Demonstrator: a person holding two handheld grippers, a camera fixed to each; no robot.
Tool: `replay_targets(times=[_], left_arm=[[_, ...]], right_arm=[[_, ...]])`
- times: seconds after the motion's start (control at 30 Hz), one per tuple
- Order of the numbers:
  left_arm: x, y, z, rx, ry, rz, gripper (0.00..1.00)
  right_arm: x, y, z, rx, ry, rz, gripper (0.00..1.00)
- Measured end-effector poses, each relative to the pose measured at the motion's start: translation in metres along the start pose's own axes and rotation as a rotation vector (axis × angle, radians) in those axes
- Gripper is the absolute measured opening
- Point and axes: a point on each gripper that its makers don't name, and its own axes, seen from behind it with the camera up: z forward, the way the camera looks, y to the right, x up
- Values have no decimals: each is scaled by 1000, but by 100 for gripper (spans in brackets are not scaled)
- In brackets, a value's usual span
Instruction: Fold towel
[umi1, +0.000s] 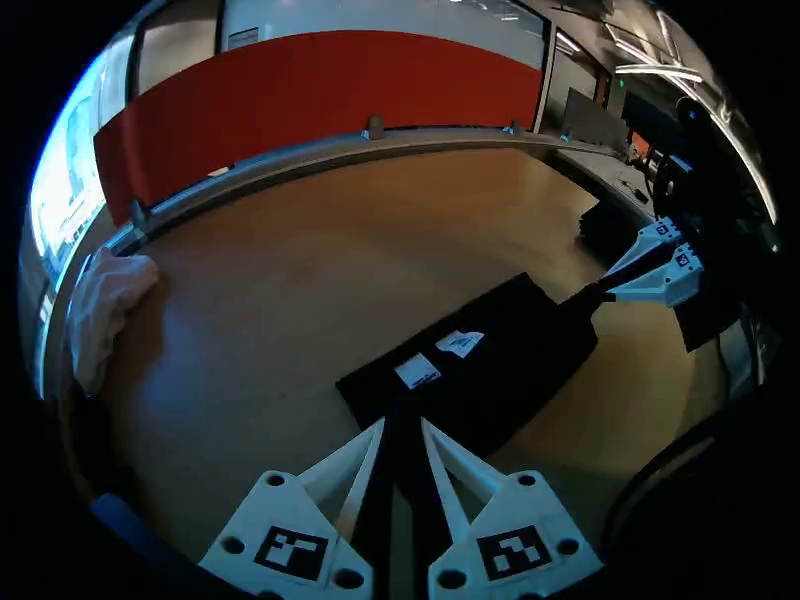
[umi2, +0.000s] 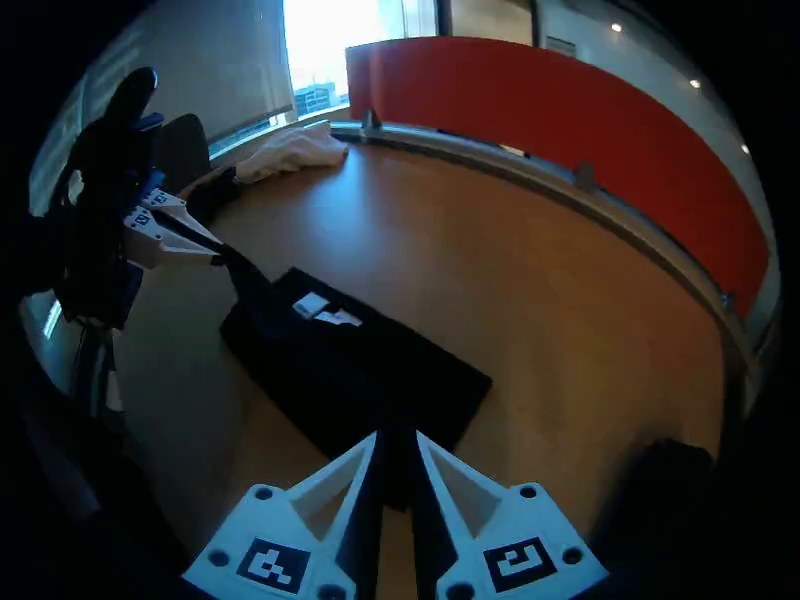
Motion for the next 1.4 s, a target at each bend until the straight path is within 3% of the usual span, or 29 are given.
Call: replay_targets(times=[0.17,0.4,0.6,0.93,1.07,1.13,1.27,1.4], left_arm=[[-6,-3,14,1,-10,3,10],[-17,-14,40,33,-21,14,10],[-19,-18,53,48,-29,16,22],[-20,-32,63,92,-40,27,35],[-19,-36,65,104,-43,26,48],[-18,-39,65,111,-44,22,61],[-16,-46,65,129,-42,20,78],[-12,-54,64,151,-33,23,90]], right_arm=[[-5,6,14,-3,-19,10,14],[-14,18,35,-21,-42,35,30],[-18,26,44,-43,-50,36,36],[-20,45,55,-98,-57,3,61],[-18,53,57,-122,-58,-14,64],[-16,57,58,-133,-54,-17,65],[-9,64,59,-154,-41,-13,66],[-2,73,59,-181,-22,-5,69]])
